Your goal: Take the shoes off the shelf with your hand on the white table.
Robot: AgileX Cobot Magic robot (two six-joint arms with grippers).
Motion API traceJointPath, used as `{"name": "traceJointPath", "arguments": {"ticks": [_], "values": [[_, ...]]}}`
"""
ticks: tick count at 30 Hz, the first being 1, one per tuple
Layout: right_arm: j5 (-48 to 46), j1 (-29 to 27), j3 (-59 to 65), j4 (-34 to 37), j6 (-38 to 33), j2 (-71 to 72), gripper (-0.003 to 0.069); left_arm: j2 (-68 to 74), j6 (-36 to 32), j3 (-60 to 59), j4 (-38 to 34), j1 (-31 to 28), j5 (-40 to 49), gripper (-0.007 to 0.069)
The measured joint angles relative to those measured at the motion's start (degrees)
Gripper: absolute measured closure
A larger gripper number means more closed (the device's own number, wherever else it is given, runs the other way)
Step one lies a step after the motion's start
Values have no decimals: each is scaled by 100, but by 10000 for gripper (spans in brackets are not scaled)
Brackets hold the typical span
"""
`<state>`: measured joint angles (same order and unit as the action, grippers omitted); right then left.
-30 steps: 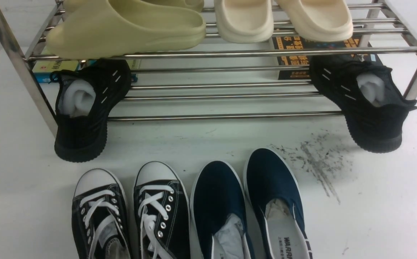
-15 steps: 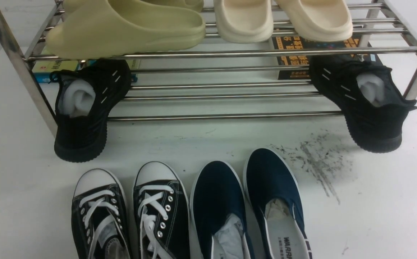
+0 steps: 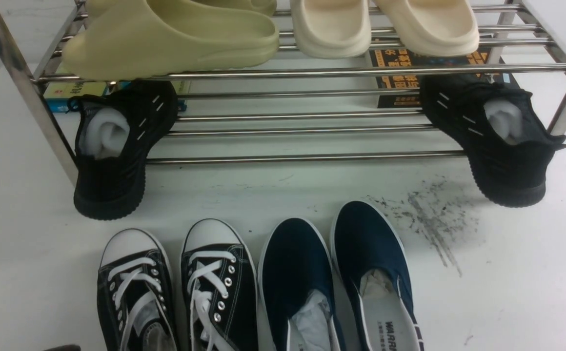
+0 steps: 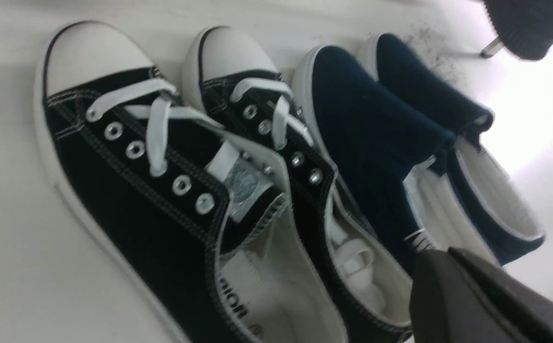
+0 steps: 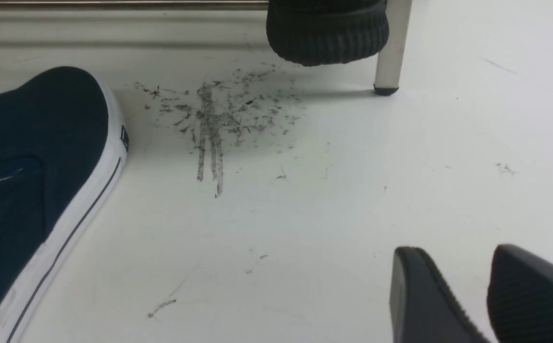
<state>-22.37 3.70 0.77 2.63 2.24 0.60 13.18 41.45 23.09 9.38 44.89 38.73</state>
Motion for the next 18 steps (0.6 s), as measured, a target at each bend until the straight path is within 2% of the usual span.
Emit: {"name": "traceJointPath", "arguments": {"ticks": [3,7,9,10,12,16,18], "values": [[0,0,0,0,0,0,419,0,27,-77,-161,0,-525,606],[0,0,0,0,0,0,419,0,-343,-379,-302,0,-1366,606],[0,0,0,0,0,0,419,0,-1192,-825,-524,0,-2170,606],[0,0,0,0,0,0,419,0,-1267,-864,-566,0,-2234,606],[0,0,0,0,0,0,419,0,-2094,-1312,-779,0,-3007,606],[0,0,0,0,0,0,419,0,-2464,-1831,-676,-235,-3837,603],[0,0,0,0,0,0,419,0,-2513,-1999,-586,-707,-3873,601]]}}
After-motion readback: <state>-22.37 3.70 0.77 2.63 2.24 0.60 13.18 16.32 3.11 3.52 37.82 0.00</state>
